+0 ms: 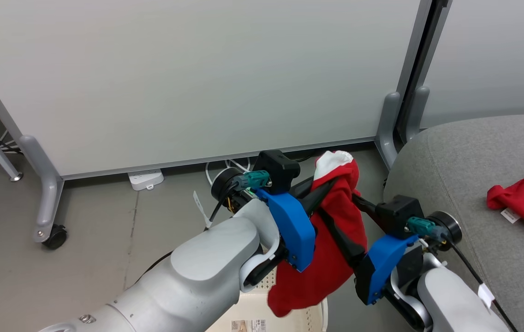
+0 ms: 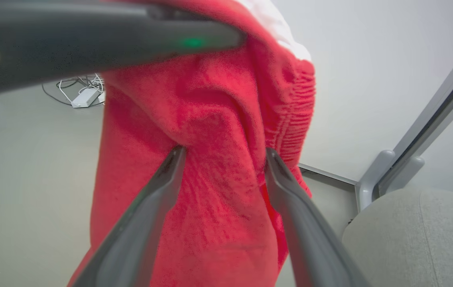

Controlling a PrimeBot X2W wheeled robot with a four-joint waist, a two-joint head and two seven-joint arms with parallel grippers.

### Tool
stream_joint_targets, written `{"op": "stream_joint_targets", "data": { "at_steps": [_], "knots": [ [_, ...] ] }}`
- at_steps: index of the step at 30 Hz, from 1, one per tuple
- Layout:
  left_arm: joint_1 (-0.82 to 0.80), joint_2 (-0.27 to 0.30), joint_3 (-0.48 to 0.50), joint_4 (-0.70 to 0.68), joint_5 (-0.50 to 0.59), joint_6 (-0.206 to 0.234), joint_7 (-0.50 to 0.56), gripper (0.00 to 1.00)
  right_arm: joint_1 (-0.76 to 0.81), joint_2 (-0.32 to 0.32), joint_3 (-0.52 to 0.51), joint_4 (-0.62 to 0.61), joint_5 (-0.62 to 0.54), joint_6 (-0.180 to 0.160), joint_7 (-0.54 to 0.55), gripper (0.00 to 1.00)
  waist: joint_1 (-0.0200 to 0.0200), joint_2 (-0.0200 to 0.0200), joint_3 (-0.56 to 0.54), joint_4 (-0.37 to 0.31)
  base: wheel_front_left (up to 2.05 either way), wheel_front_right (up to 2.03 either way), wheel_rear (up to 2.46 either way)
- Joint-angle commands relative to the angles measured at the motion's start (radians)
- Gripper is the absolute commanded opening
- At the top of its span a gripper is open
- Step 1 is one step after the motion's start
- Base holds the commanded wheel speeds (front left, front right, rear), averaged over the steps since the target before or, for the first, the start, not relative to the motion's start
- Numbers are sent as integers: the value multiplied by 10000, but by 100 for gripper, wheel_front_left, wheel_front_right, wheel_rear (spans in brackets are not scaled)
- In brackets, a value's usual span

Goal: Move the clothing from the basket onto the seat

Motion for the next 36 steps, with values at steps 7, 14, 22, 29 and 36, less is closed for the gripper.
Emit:
{"op": "stream_joint_targets", "data": {
  "at_steps": [7, 14, 22, 29, 36],
  "knots": [
    [-145, 19, -65, -198, -62, -245, 22, 0, -1212, -548, 1481, 786, 1297, -11, -205, 100, 0, 0, 37, 80, 0, 0, 0],
    [-139, 18, -77, -289, -153, -327, 16, 0, -1991, -355, 2327, 1768, 1933, -11, -679, 100, 0, 0, 43, 103, 0, 0, 0],
    [-123, 19, -80, -288, -82, -409, 63, 0, -2523, -65, 2816, 3056, 2297, -11, -1231, 0, 0, 0, -10, 131, 0, 0, 0],
    [-109, 14, -77, -176, -52, -408, 21, 0, -2721, 9, 3050, 3684, 2454, -11, -1727, 0, 0, 0, -53, 124, 0, 0, 0],
    [-28, 16, -76, -132, -39, -415, 36, 0, -2856, 86, 3222, 3995, 2563, -11, -2027, 0, 0, 0, -79, 70, 0, 0, 0]
  ]
}}
